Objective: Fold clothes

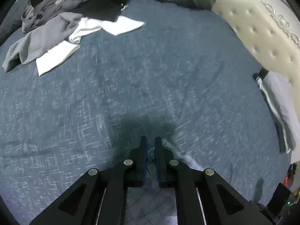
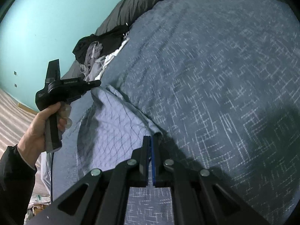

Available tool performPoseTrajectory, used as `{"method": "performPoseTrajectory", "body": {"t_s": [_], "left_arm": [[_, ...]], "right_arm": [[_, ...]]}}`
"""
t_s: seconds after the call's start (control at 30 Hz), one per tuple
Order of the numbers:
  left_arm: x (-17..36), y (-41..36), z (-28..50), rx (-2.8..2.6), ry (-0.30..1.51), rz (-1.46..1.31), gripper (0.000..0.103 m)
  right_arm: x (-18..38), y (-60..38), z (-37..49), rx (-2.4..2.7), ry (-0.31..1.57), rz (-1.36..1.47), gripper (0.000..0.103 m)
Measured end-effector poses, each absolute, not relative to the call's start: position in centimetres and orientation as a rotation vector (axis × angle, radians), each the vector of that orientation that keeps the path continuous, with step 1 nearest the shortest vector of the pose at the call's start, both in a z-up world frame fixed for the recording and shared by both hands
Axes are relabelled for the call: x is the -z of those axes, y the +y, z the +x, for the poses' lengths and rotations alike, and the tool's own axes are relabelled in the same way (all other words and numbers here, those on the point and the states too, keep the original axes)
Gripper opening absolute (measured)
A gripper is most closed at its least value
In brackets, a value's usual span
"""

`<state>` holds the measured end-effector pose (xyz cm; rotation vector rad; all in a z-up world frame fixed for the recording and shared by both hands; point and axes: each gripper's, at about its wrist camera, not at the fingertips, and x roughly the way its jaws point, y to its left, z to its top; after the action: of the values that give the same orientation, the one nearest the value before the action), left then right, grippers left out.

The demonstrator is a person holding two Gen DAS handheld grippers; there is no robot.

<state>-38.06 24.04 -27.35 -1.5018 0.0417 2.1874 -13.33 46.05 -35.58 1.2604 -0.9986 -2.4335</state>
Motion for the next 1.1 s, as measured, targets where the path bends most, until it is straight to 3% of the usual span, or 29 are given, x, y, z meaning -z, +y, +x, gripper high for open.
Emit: {"method": "performPoseTrajectory", "body": {"t_s": [0.07, 0.1, 0.13, 0.3, 0.63, 0.97, 1.03, 1.1], "left_arm": [[26.9, 23.3, -37.9, -2.188, 0.023, -1.477, 0.029], [26.6, 22.8, -37.9, -2.188, -0.007, -1.473, 0.042], [26.3, 22.1, -37.9, -2.19, -0.04, -1.468, 0.047], [24.2, 19.1, -37.9, -2.206, -0.105, -1.428, 0.049], [25.6, 12.5, -34.5, -2.212, 0.005, -1.432, 0.049], [29.2, 9.1, -32.9, -2.175, -0.175, -1.51, 0.044], [29.5, 8.8, -33.0, -2.164, -0.216, -1.519, 0.024], [29.7, 8.6, -33.0, -2.158, -0.242, -1.52, 0.011]], "right_arm": [[35.6, 46.0, -13.3, 2.429, -0.999, 1.264, 0.002], [35.5, 45.9, -13.3, 2.429, -0.996, 1.262, 0.002], [35.5, 45.9, -13.3, 2.429, -0.995, 1.262, 0.002], [35.6, 46.2, -13.2, 2.42, -1.016, 1.265, 0.002], [35.6, 46.3, -13.2, 2.405, -1.046, 1.261, 0.002], [35.8, 46.2, -13.3, 2.405, -1.051, 1.271, 0.002], [35.8, 46.2, -13.3, 2.403, -1.054, 1.272, 0.002], [35.8, 46.2, -13.3, 2.402, -1.058, 1.272, 0.002]]}}
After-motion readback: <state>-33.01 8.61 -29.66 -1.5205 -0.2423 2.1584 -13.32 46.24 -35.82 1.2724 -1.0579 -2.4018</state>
